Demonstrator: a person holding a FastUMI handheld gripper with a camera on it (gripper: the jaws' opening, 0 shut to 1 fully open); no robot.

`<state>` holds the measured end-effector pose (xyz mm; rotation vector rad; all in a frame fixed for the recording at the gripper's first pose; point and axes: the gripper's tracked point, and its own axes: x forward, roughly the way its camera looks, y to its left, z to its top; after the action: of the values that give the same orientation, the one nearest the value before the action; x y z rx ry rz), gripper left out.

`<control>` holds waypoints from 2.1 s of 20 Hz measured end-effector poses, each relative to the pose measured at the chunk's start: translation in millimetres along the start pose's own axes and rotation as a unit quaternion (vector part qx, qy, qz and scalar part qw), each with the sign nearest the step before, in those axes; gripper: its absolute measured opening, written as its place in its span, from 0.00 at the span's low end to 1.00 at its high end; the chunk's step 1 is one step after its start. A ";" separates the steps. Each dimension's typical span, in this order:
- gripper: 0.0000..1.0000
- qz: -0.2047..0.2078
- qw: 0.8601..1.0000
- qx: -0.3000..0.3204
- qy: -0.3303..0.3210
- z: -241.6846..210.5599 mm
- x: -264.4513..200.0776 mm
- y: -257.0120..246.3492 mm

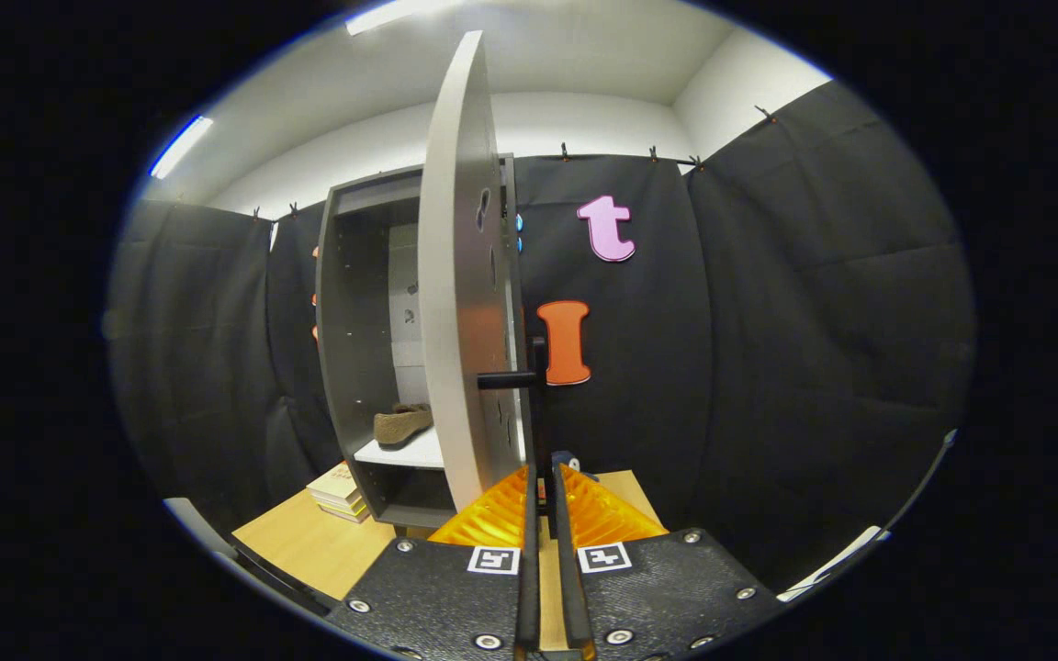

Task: Open the shoe cabinet door, grab the shoes and put them into the shoe cabinet, then close the shoe cabinet door.

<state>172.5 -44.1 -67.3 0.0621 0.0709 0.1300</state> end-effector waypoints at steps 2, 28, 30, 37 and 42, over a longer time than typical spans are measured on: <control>0.09 -0.010 1.000 -0.005 -0.001 1.8 -10.3 7.8; 0.45 -0.027 0.984 0.017 0.176 -216.2 36.6 176.6; 0.45 -0.022 0.983 0.011 0.182 -232.0 50.5 179.7; 0.45 0.010 0.968 0.036 0.248 -329.5 97.4 198.2; 0.44 0.026 0.955 0.009 0.296 -398.5 120.7 205.2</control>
<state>236.1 197.6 -458.4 0.0417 0.6714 0.1977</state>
